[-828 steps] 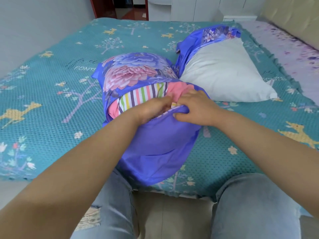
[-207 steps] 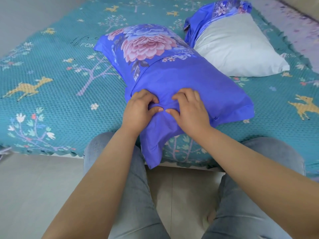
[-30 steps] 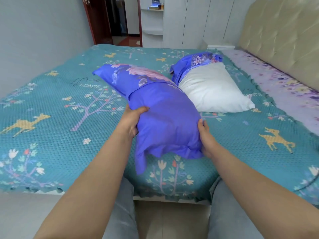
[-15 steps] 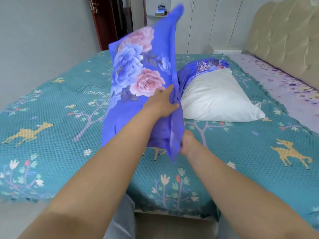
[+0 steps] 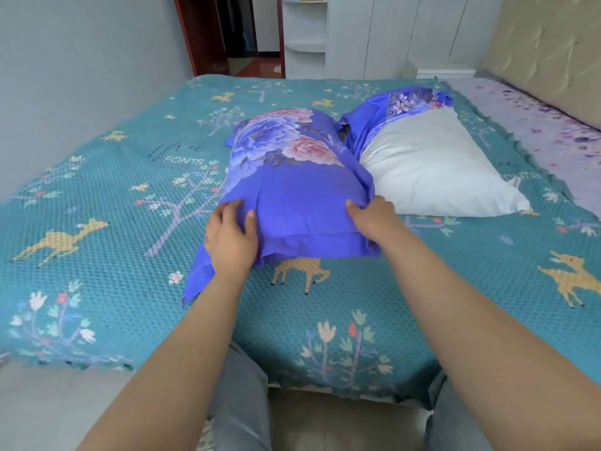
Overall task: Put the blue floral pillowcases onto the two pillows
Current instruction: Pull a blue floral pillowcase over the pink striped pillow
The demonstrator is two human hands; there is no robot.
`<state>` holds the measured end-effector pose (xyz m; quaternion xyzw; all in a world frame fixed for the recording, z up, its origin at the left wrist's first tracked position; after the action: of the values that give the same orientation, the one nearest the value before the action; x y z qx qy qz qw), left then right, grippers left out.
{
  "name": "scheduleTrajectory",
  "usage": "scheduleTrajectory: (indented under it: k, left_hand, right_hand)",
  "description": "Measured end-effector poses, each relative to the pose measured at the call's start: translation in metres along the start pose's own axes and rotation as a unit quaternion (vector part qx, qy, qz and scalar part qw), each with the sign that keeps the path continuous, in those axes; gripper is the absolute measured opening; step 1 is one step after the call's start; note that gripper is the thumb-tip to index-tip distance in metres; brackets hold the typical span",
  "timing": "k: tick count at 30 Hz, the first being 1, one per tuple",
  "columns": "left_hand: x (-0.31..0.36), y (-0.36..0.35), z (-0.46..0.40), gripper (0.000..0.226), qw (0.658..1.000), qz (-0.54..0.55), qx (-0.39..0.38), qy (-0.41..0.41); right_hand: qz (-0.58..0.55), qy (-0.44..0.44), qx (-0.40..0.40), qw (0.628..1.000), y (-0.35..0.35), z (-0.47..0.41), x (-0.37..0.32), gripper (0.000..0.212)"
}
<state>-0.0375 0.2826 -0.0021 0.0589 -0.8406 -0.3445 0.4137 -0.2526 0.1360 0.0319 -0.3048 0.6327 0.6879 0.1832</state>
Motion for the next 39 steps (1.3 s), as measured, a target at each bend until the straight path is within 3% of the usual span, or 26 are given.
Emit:
scheduleTrajectory:
  k: [3,5,7,10,14,17,20,23,25,29,31,33,35,37,39]
  left_hand:
    - [-0.045,0.005,-0.003,0.064,0.962,0.065,-0.044,0.262]
    - [-0.056,0.001,-0.004,0.076,0.927,0.119,-0.129,0.332]
    - [-0.055,0.003,-0.002,0.083,0.909,0.150,-0.179,0.344]
    - [-0.044,0.019,-0.012,0.072,0.913,0.195,-0.152,0.325]
    - [-0.040,0.037,-0.025,0.048,0.955,0.149,-0.084,0.241]
    - [-0.051,0.033,-0.010,0.034,0.963,0.100,-0.078,0.237]
    - [-0.079,0.029,0.002,0.027,0.969,0.040,-0.088,0.227]
    - [-0.077,0.033,-0.009,0.019,0.972,-0.057,-0.134,0.183]
    - [-0.060,0.038,-0.025,0.027,0.979,-0.111,-0.117,0.128]
    - [-0.001,0.038,-0.051,0.037,0.995,-0.093,-0.038,0.004]
    - [0.029,0.026,-0.061,0.039,0.995,-0.065,-0.059,-0.036]
    - [0.061,0.013,-0.072,0.046,0.993,-0.023,-0.082,-0.080]
    - [0.086,-0.001,-0.075,0.052,0.987,-0.003,-0.107,-0.124]
    - [0.083,-0.023,-0.075,0.049,0.978,-0.056,-0.167,-0.115]
    - [0.048,-0.043,-0.062,0.058,0.953,-0.155,-0.256,-0.041]
  right_hand:
    - [0.068,-0.014,0.034,0.997,-0.024,0.015,0.023,0.052]
    - [0.034,-0.045,0.066,0.996,-0.026,0.021,0.040,0.050]
    - [-0.005,-0.058,0.072,0.996,-0.024,0.022,0.047,0.047]
    - [-0.107,-0.022,0.097,0.989,-0.006,0.018,0.038,0.043]
    - [-0.182,0.031,0.174,0.967,0.015,0.014,0.042,0.036]
    - [-0.211,-0.044,0.184,0.959,-0.001,0.022,0.075,0.038]
    - [-0.149,-0.164,0.103,0.970,-0.022,0.030,0.110,0.045]
    - [-0.103,-0.201,-0.020,0.974,-0.026,0.024,0.119,0.042]
    - [-0.080,-0.198,-0.049,0.976,-0.016,0.018,0.109,0.037]
    - [-0.081,-0.047,0.201,0.975,0.014,0.004,0.051,0.046]
    - [-0.090,0.081,0.226,0.966,0.015,0.002,-0.009,0.051]
    - [-0.076,0.191,0.208,0.956,0.007,-0.001,-0.068,0.049]
    - [-0.037,0.236,0.158,0.958,-0.010,-0.006,-0.101,0.047]
    - [0.050,0.186,0.039,0.980,-0.044,-0.021,-0.090,0.050]
    - [0.120,0.076,-0.057,0.988,-0.069,-0.027,-0.044,0.070]
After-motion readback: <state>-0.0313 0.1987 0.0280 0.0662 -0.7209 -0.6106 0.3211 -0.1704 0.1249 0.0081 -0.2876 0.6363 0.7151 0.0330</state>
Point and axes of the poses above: each hand's wrist, its own z-axis away from the middle knuckle, its own y-axis out of the back of the hand, x = y × z, the point moved 3 cm from there along -z, towards the middle knuckle
